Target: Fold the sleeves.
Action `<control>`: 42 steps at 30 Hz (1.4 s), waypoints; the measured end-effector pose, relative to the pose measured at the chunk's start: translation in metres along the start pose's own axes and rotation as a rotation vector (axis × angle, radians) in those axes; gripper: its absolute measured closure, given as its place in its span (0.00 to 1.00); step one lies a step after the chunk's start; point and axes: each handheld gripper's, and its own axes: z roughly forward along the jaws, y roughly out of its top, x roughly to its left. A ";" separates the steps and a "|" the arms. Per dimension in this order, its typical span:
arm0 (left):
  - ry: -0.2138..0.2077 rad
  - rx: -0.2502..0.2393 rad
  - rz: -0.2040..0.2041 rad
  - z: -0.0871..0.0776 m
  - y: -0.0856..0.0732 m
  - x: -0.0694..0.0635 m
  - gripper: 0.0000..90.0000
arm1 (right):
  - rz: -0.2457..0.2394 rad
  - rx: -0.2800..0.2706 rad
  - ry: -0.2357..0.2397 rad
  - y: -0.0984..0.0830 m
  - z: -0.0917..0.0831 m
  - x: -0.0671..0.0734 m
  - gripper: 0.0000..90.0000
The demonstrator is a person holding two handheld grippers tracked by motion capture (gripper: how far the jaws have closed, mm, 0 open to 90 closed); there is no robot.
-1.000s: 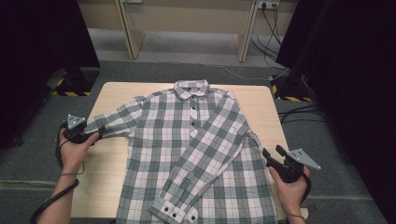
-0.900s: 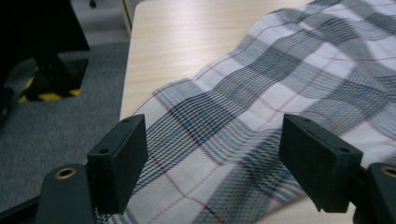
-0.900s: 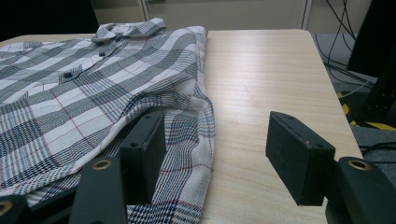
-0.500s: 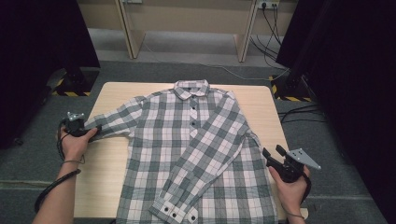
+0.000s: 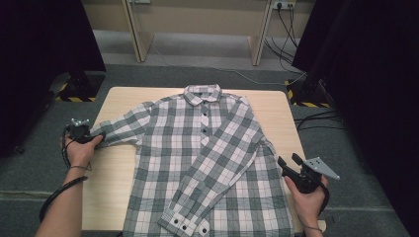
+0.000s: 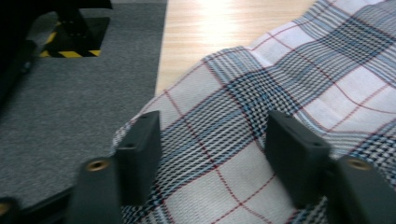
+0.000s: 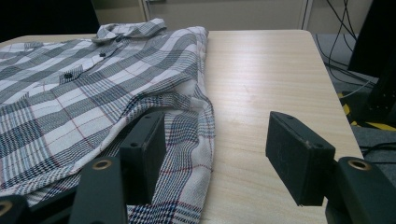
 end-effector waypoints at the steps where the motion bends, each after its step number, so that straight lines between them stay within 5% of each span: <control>1: -0.003 0.001 -0.013 0.000 0.000 -0.001 0.56 | -0.001 0.000 0.000 0.000 0.000 0.000 0.43; 11: -0.011 0.000 -0.066 0.005 0.005 -0.009 0.97 | 0.008 -0.005 0.006 0.000 0.000 -0.001 0.43; 16: -0.036 -0.004 -0.130 0.005 0.005 -0.005 0.98 | 0.010 -0.004 0.009 0.000 0.000 -0.001 0.43; 20: -0.043 -0.018 -0.144 0.005 0.003 -0.004 0.99 | 0.016 -0.003 0.008 0.000 0.000 -0.002 0.43; 32: -0.111 -0.216 -0.181 -0.021 0.026 -0.006 0.99 | 0.018 -0.004 0.006 0.000 0.000 -0.002 0.43; 42: -0.178 -0.343 -0.152 -0.042 0.056 -0.024 0.99 | 0.018 -0.004 0.004 0.000 0.000 -0.002 0.43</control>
